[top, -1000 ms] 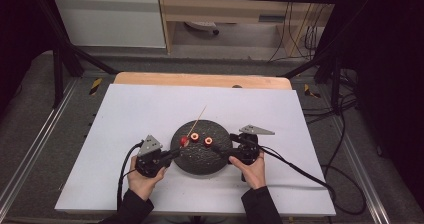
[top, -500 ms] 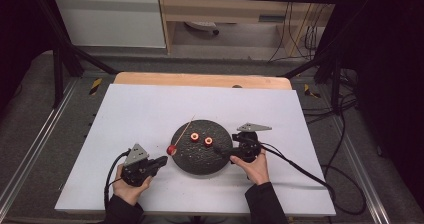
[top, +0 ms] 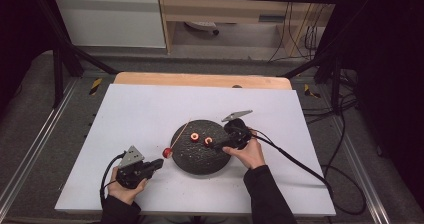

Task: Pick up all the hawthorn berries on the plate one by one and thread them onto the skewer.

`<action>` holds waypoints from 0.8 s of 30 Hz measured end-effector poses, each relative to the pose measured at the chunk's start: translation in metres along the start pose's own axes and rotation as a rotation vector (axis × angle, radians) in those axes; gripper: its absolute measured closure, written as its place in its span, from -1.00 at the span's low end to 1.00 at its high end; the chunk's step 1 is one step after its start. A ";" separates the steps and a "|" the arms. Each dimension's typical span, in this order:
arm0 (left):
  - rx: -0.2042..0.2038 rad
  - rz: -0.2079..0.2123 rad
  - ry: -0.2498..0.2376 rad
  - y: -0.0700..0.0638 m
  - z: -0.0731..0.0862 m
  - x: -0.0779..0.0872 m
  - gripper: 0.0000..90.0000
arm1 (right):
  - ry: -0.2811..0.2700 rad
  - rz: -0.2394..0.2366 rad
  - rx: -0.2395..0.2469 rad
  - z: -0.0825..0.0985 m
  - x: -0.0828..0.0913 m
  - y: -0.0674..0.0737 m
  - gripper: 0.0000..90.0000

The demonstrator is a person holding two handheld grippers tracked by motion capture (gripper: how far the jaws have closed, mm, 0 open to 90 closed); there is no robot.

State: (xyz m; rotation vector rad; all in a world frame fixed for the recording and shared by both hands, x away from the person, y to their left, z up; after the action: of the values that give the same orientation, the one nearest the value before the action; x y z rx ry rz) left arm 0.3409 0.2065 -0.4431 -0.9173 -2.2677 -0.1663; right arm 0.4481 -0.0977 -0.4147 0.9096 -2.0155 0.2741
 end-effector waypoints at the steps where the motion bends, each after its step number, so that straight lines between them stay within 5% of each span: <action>1: 0.001 -0.001 -0.001 0.000 0.000 0.000 0.96 | 0.019 -0.003 0.009 -0.003 0.000 0.000 -0.74; 11: 0.000 0.000 0.008 0.002 0.001 -0.001 0.96 | 0.177 0.008 0.093 -0.027 -0.018 0.005 -0.44; 24: 0.003 0.005 0.012 0.002 0.001 -0.002 0.96 | 0.269 -0.006 0.070 -0.037 -0.040 0.003 0.07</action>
State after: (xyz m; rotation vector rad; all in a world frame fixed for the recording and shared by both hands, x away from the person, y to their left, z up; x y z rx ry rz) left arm 0.3428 0.2071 -0.4455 -0.9181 -2.2542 -0.1663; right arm 0.4833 -0.0571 -0.4239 0.8719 -1.7641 0.4421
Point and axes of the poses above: each handheld gripper's, and its own axes: x roughly backward along the jaws, z roughly out of its underside, y roughly to its left, the point moved 2 cm from there along -x, roughly forward along the jaws, and after that the axes turned 7 degrees about y, right-handed, at the moved point
